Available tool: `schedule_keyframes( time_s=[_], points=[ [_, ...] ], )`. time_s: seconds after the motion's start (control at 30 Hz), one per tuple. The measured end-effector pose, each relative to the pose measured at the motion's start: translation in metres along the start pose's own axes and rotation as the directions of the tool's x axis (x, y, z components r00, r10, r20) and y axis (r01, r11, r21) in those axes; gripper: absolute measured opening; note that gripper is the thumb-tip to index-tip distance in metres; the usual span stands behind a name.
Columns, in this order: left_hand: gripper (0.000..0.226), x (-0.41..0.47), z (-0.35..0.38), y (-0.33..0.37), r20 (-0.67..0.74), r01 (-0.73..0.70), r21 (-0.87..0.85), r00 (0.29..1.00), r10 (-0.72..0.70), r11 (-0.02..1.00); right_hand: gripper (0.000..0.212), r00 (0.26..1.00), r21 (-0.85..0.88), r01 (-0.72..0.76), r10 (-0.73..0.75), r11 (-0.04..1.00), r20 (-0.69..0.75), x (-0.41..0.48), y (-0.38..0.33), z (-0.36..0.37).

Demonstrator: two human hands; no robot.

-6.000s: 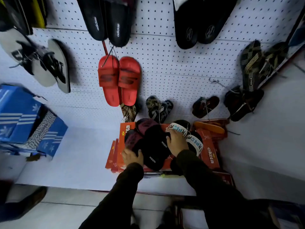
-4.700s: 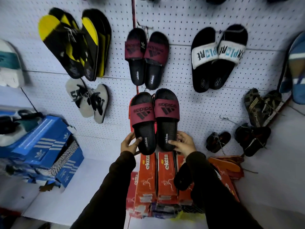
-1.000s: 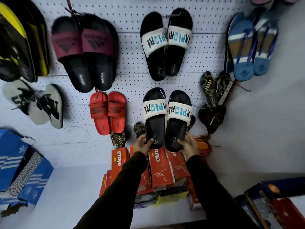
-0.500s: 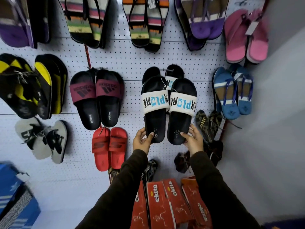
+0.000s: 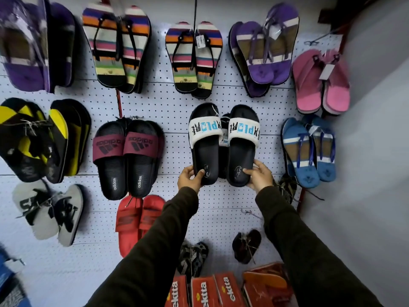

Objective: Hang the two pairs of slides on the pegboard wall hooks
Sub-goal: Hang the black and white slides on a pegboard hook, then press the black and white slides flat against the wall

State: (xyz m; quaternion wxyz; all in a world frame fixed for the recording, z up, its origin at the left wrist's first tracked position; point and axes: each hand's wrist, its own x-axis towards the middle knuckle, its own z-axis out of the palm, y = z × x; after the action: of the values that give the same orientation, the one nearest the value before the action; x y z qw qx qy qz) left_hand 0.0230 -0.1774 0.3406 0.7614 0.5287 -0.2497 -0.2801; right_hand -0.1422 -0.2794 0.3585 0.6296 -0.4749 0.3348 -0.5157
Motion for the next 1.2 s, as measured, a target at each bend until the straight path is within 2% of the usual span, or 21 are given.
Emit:
schedule_keyframes(
  time_s=[0.13, 0.3, 0.37, 0.43, 0.47, 0.53, 0.57, 0.63, 0.7, 0.77, 0.9, 1.07, 1.2],
  points=[
    [0.041, 0.007, -0.005, -0.026, -0.014, 0.070, 0.025, 0.997, -0.070, 0.997, 0.059, 0.998, -0.015, -0.060, 0.060, 0.998, 0.006, 0.009, 0.027, -0.004],
    [0.042, 0.013, -0.006, -0.048, -0.035, 0.046, 0.051, 0.998, -0.044, 0.998, 0.059, 0.998, -0.058, -0.049, 0.051, 0.997, 0.038, 0.015, 0.049, -0.003],
    [0.044, 0.015, -0.005, -0.048, -0.063, -0.011, 0.110, 0.998, 0.018, 0.994, 0.056, 0.998, -0.160, 0.057, -0.058, 0.985, -0.002, 0.017, 0.053, -0.001],
    [0.050, 0.017, -0.004, -0.047, -0.067, -0.153, 0.227, 0.983, 0.172, 0.962, 0.058, 0.963, -0.297, 0.250, -0.269, 0.921, -0.023, 0.017, 0.052, 0.000],
    [0.054, 0.018, -0.003, -0.045, -0.056, -0.255, 0.307, 0.957, 0.285, 0.917, 0.059, 0.923, -0.368, 0.355, -0.384, 0.860, -0.007, 0.018, 0.049, 0.002],
    [0.057, 0.022, 0.001, -0.039, 0.020, -0.471, 0.486, 0.848, 0.529, 0.736, 0.059, 0.812, -0.477, 0.542, -0.578, 0.692, 0.083, 0.023, 0.042, 0.005],
    [0.058, 0.025, 0.004, -0.035, 0.082, -0.547, 0.554, 0.786, 0.612, 0.628, 0.058, 0.762, -0.511, 0.604, -0.631, 0.611, 0.147, 0.028, 0.039, 0.008],
    [0.057, 0.033, 0.014, -0.024, 0.216, -0.628, 0.639, 0.701, 0.679, 0.445, 0.056, 0.709, -0.536, 0.668, -0.660, 0.516, 0.249, 0.038, 0.035, 0.013],
    [0.059, 0.044, 0.024, -0.019, 0.351, -0.654, 0.695, 0.672, 0.652, 0.299, 0.056, 0.717, -0.549, 0.670, -0.627, 0.499, 0.305, 0.047, 0.034, 0.018],
    [0.065, 0.055, 0.031, -0.020, 0.444, -0.645, 0.731, 0.699, 0.560, 0.225, 0.058, 0.746, -0.585, 0.643, -0.578, 0.494, 0.332, 0.056, 0.036, 0.021],
    [0.073, 0.074, 0.037, -0.020, 0.469, -0.607, 0.761, 0.758, 0.453, 0.228, 0.062, 0.782, -0.646, 0.606, -0.499, 0.465, 0.374, 0.071, 0.034, 0.024],
    [0.073, 0.082, 0.038, -0.015, 0.462, -0.597, 0.765, 0.769, 0.441, 0.240, 0.063, 0.785, -0.660, 0.602, -0.484, 0.450, 0.385, 0.072, 0.035, 0.027],
    [0.069, 0.075, 0.033, -0.012, 0.474, -0.604, 0.770, 0.757, 0.449, 0.206, 0.061, 0.789, -0.669, 0.595, -0.483, 0.446, 0.380, 0.068, 0.034, 0.023]
  ],
)
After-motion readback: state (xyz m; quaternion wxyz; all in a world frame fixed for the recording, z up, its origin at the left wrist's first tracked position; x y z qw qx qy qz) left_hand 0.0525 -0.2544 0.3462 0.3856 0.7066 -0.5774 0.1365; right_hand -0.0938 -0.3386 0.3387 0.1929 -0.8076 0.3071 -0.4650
